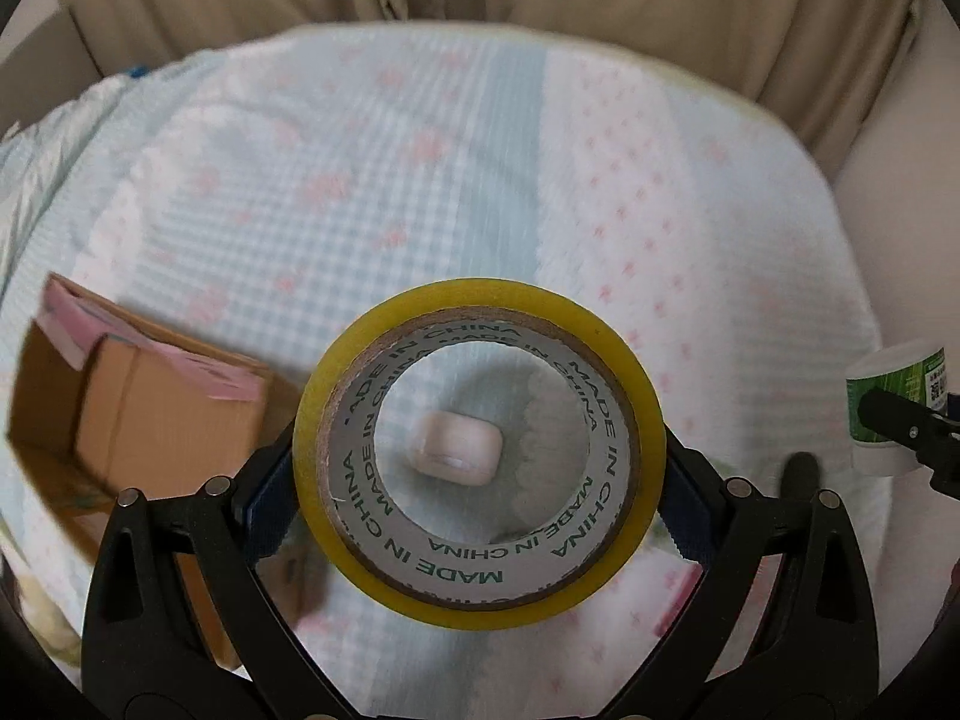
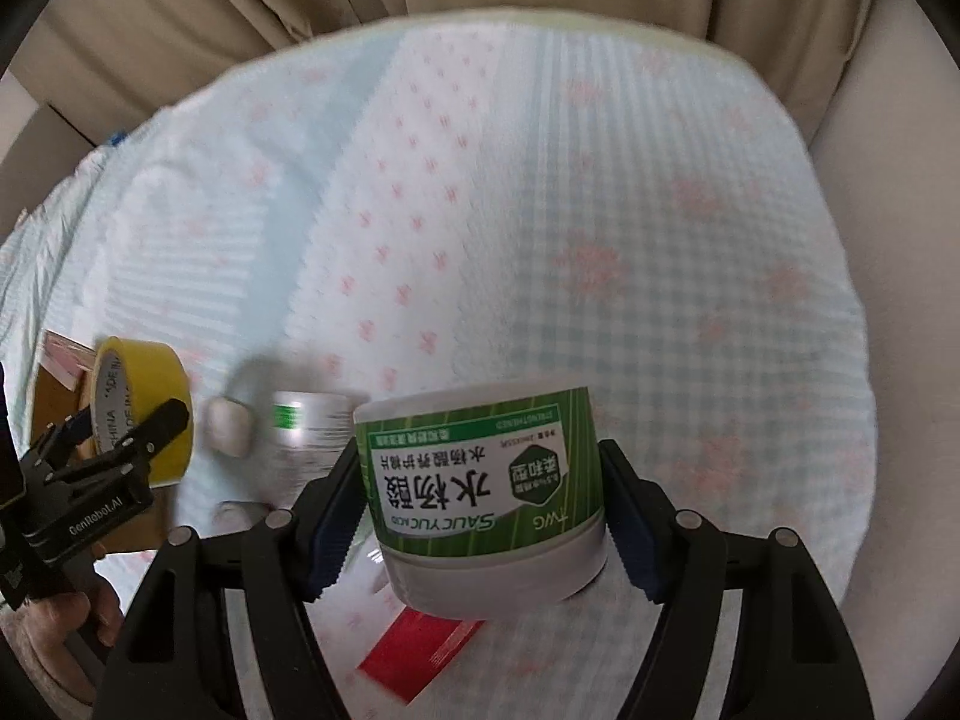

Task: Organize rigid objects
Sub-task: 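Carry the tape roll and green-labelled jar into the cardboard box with both grippers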

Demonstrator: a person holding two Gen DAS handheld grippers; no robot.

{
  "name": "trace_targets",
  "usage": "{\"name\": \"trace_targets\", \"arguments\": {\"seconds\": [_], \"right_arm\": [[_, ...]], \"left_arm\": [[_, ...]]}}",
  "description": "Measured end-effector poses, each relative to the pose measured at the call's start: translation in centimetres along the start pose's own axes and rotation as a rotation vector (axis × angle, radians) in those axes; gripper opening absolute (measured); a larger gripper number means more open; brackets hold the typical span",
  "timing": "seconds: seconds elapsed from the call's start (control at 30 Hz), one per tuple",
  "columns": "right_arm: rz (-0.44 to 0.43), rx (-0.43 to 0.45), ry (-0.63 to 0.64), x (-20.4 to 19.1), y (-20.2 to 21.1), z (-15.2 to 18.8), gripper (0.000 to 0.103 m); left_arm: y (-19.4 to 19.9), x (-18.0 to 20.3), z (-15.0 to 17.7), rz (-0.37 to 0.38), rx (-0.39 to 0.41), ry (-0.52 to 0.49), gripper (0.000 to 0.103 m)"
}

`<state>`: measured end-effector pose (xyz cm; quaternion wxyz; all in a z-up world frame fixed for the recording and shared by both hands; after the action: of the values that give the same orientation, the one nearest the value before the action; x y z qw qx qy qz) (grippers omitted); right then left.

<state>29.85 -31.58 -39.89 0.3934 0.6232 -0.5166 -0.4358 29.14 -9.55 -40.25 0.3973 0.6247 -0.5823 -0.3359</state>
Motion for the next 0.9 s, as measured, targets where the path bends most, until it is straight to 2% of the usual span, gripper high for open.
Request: {"name": "trace_targets", "arguments": {"seconds": [0.2, 0.3, 0.43, 0.7, 0.9], "right_arm": [[0.006, 0.102, -0.030, -2.7, 9.0, 0.6, 0.069], [0.004, 0.146, -0.031, -5.1, 12.3, 0.4, 0.069], [-0.013, 0.181, -0.020, -8.7, 15.2, 0.3, 0.069], [-0.039, 0.238, -0.025, -18.9, 17.6, 0.7, 0.069], [-0.049, 0.235, -0.129, -26.9, 16.5, 1.7, 0.069]], "left_arm": [[9.4, -1.2, -1.9, 0.051, 0.068, -0.041, 0.098], [13.6, -2.8, -2.9, 0.056, 0.107, -0.064, 0.098], [17.3, -5.9, -4.1, 0.070, 0.143, -0.083, 0.098], [20.1, -15.2, -5.7, 0.095, 0.159, -0.147, 0.098], [18.5, -23.2, -6.0, 0.108, 0.107, -0.266, 0.098]]}}
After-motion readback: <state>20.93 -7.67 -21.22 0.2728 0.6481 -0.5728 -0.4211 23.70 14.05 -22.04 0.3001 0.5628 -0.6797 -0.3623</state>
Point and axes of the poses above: each gripper's, at about its wrist camera, not at the fingertips, and y roughly against the way its jaws point, x to its right, z to its underside, the point moved 7 cm from there along -y, roughly the way its jaws point, and after that the axes turned 1 degree about -z, right-handed, at the moved point
